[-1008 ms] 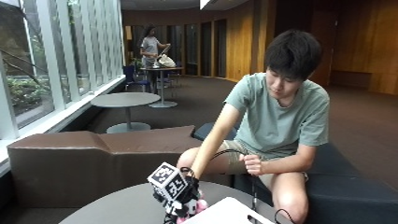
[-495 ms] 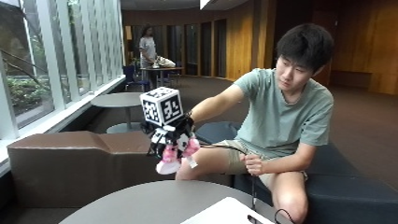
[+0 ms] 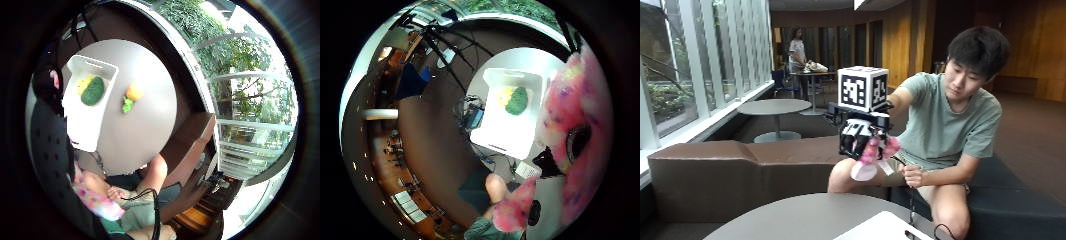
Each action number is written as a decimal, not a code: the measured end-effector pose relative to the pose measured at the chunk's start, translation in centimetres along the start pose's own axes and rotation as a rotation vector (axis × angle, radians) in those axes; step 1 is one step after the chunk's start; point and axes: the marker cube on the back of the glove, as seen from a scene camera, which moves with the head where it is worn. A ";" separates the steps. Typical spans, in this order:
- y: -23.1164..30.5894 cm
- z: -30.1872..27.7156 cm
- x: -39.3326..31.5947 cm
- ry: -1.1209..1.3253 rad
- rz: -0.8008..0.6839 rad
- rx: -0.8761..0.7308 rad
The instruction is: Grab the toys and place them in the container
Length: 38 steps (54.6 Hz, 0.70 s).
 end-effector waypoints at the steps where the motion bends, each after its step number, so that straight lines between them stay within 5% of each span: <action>1: -0.1 0.1 -0.5 -0.004 -0.005 0.006; 11: -1.0 2.6 -5.3 -0.012 -0.052 -0.035; 21: -1.2 7.1 -6.9 0.050 -0.086 -0.423; 38: -1.5 4.3 -1.4 0.049 -0.018 -0.317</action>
